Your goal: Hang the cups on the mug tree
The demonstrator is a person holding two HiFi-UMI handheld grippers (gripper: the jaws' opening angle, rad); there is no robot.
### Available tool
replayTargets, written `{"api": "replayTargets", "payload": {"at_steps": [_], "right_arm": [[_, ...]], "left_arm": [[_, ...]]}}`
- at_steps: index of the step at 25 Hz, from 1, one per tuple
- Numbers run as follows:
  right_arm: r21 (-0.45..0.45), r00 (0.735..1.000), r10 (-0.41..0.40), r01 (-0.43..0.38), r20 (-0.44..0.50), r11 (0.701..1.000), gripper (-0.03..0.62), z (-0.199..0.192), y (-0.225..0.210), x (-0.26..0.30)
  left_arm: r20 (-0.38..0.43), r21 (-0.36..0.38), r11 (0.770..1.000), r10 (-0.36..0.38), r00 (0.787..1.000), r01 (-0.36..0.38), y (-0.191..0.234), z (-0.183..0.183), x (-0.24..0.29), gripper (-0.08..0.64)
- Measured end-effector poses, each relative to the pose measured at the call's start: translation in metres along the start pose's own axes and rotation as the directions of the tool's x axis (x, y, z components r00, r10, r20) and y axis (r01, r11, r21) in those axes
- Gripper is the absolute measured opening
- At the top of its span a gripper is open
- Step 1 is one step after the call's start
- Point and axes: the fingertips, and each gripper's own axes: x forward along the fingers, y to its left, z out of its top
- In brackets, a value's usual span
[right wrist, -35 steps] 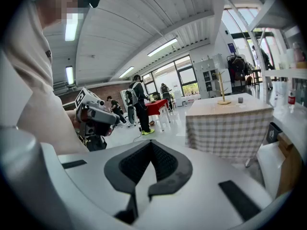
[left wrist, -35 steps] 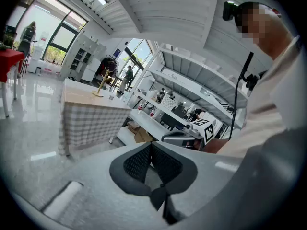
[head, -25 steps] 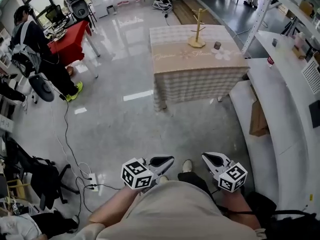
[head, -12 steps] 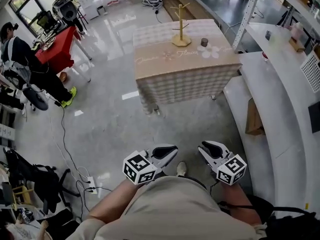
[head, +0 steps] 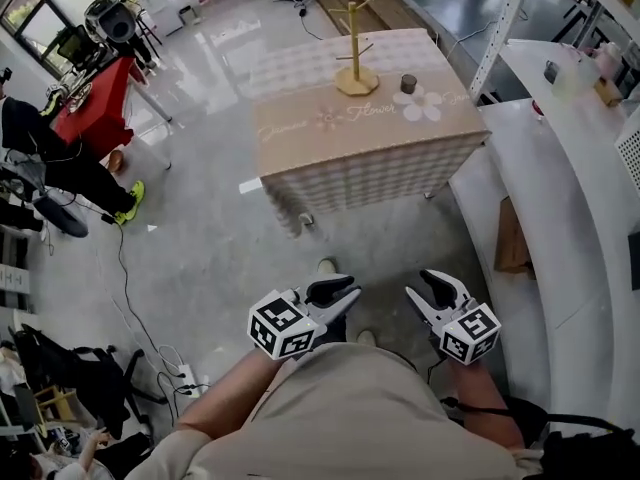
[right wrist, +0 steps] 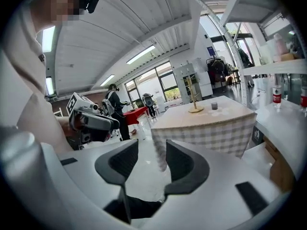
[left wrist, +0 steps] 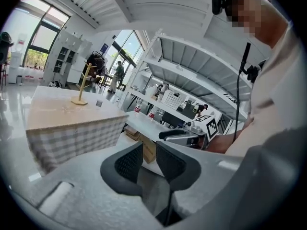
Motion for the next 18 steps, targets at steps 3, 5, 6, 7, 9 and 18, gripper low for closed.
{"api": "replayTargets", "payload": {"at_steps": [3,5,6,7,9,18], "right_arm": [[0.026,0.999,-0.036,0.037,-0.013,0.999,0.176,0.016,-0.025,0.034],[0.025,0.999,-0.051,0.051,-0.018,0.998,0.175,0.036,-0.038,0.061],[0.017,0.998,-0.061,0.061,-0.019,0.998,0.175,0.048,-0.045,0.074],[0.005,0.997,-0.075,0.076,-0.020,0.997,0.175,0.059,-0.053,0.087],[-0.008,0.993,-0.114,0.114,-0.018,0.993,0.175,0.081,-0.070,0.111],[-0.028,0.976,-0.217,0.216,-0.013,0.976,0.175,0.142,-0.146,0.196]], "left_arm": [[-0.006,0.002,1.000,-0.027,1.000,0.027,0.045,0.024,0.011,0.072],[-0.018,-0.007,0.998,-0.062,0.998,0.062,0.072,0.042,0.017,0.072],[-0.025,-0.009,0.997,-0.081,0.996,0.081,0.085,0.051,0.021,0.072],[-0.032,-0.005,0.995,-0.097,0.995,0.097,0.097,0.060,0.024,0.072],[-0.046,0.015,0.993,-0.119,0.992,0.120,0.121,0.078,0.029,0.072],[-0.084,0.054,0.985,-0.160,0.983,0.165,0.220,0.127,0.043,0.023]]}}
